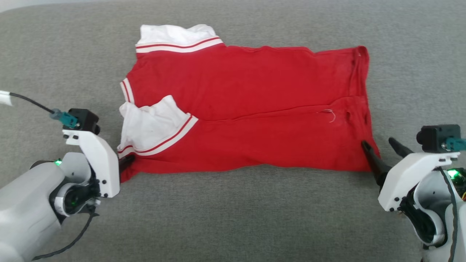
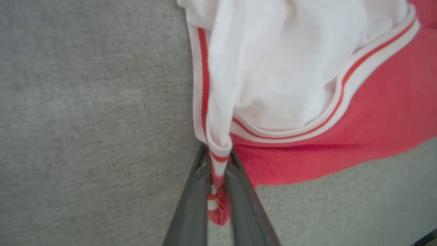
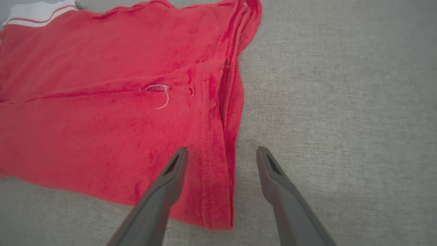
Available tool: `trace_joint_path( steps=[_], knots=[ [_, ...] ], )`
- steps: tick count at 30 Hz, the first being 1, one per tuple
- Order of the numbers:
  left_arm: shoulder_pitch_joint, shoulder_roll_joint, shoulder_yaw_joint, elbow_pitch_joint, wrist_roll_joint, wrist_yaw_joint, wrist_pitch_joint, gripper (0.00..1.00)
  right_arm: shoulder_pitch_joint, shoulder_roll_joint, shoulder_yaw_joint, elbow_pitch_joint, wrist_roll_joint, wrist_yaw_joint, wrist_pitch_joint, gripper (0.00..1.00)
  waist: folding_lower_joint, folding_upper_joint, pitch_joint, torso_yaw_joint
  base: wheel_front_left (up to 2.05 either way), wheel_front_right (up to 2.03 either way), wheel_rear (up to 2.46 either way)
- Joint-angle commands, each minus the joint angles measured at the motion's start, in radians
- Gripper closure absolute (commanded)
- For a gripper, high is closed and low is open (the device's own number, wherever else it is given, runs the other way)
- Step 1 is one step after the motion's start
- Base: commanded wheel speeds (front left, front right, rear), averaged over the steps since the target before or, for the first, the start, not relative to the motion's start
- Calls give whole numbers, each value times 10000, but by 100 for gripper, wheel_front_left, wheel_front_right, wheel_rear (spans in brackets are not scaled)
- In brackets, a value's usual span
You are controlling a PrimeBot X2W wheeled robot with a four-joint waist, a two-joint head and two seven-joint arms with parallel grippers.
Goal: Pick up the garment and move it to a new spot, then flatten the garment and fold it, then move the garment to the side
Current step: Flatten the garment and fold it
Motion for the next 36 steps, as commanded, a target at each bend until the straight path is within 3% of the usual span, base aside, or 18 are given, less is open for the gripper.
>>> trace_joint_path(
  steps=[1,11,13,14,24,31,36],
  knots=[
    [274,-314,-337,58,76,-89,215,100,-175,-72,11,121,127,1,473,0,0,-1,-4,138,0,0,0],
    [36,-808,-377,333,265,-343,248,100,-315,-556,728,1166,396,1,3989,0,0,-1,76,597,0,0,0],
    [26,-880,-380,411,276,-365,256,100,-329,-738,989,1188,459,2,4403,84,0,-1,95,651,0,0,0],
    [28,-908,-382,462,282,-402,271,100,-386,-817,1008,1175,501,2,4484,100,0,-1,102,673,0,0,0],
    [-78,-620,-314,572,226,-526,463,100,-836,-1402,1039,397,980,1,5160,100,0,-1,-25,713,0,0,0],
    [-100,19,-254,-337,345,-162,575,100,-533,-1860,735,-577,1343,-1,5754,100,0,-1,-214,745,0,0,0],
    [11,653,-240,-1569,484,333,579,100,35,-2037,324,-1376,1525,-1,6322,100,0,-1,-303,788,0,0,0]
  ],
)
